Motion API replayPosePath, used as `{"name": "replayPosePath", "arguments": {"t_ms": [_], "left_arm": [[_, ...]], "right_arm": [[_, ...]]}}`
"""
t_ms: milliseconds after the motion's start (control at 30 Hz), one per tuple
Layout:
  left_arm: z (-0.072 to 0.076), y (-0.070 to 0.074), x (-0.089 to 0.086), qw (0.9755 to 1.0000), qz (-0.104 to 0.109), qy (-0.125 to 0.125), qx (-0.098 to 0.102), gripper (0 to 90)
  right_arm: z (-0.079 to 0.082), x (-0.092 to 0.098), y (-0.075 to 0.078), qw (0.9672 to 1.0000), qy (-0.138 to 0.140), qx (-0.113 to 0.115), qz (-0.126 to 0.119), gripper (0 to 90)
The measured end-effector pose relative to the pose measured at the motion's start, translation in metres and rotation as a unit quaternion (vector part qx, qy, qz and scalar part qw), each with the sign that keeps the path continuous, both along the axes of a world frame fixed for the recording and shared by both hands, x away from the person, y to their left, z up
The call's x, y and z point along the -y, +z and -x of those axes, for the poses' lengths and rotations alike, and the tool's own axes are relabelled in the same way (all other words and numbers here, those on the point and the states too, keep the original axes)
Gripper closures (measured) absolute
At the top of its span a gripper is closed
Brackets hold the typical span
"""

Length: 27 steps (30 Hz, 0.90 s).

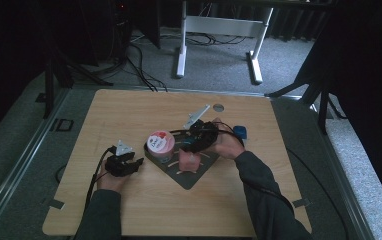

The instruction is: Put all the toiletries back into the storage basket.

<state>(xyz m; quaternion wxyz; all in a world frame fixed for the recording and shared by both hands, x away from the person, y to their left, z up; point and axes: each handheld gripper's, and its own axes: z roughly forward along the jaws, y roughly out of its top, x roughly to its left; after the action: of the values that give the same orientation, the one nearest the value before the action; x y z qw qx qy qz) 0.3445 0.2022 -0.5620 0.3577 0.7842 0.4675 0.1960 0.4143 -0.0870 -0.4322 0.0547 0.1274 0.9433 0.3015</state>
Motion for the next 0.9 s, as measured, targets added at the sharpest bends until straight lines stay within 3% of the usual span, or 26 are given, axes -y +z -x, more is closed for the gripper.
{"name": "replayPosePath", "arguments": {"t_ms": [900], "left_arm": [[0.001,0.0,0.0,1.0,0.002,-0.001,-0.001,53.6]], "right_arm": [[-0.035,-0.018,0.002,0.9999,-0.013,0.002,0.012,54.4]]}}
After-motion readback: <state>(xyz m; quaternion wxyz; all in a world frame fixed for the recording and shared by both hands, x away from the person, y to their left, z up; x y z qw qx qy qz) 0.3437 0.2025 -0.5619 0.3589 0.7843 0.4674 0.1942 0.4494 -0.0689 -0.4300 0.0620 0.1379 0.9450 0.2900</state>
